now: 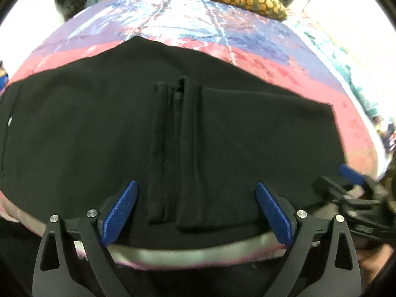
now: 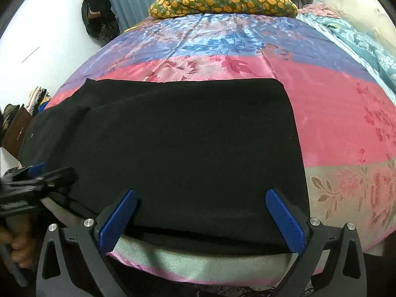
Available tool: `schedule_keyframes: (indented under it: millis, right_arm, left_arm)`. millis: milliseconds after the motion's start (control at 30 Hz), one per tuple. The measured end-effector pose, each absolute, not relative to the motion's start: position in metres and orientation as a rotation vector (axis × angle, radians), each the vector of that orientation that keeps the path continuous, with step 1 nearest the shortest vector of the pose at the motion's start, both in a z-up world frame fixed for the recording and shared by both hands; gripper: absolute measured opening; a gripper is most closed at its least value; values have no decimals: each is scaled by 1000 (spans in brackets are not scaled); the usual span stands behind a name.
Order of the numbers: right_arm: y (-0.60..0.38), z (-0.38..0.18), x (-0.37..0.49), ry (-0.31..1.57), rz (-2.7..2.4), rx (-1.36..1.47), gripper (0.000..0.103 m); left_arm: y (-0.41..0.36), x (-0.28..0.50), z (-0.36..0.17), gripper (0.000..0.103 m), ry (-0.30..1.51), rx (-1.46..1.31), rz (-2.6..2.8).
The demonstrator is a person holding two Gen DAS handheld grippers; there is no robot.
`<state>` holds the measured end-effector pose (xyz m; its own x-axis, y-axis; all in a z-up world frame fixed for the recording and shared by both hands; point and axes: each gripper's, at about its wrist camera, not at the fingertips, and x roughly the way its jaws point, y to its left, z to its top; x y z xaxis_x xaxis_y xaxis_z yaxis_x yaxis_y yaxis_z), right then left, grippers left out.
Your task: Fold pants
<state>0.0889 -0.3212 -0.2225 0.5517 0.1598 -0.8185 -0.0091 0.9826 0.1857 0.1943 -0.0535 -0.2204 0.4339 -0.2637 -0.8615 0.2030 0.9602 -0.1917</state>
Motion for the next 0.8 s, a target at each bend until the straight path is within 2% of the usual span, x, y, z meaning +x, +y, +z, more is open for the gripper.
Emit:
schedule_keyframes:
  millis: [133,333,400,500,600,700,800]
  right_arm:
    - [-322,-222,88,970,90,172,103]
    - [-320,-223,89,968,82,164,103]
    - [-320,-223,89,967,76,163,103]
    - [-317,-223,88,966,54,155,103]
    - [-315,-223,88,968,44,149,103]
    - [-315,-223,88,966,44,147,103]
    - [-314,-223,88,965,44,146,103]
  left_arm:
    - [-7,194,-194,96,1041,-124,-284]
    - [147,235,-165,96,971,-151,26]
    - [207,254,-168,96,980,-227,154]
    - [265,281,-194,91,1085,-286,261]
    - [275,296,-222,91,1169,-324,185]
    - [266,304,-235,102,1180,-348,97]
    - [263,308,-248,102,1208,-419,49]
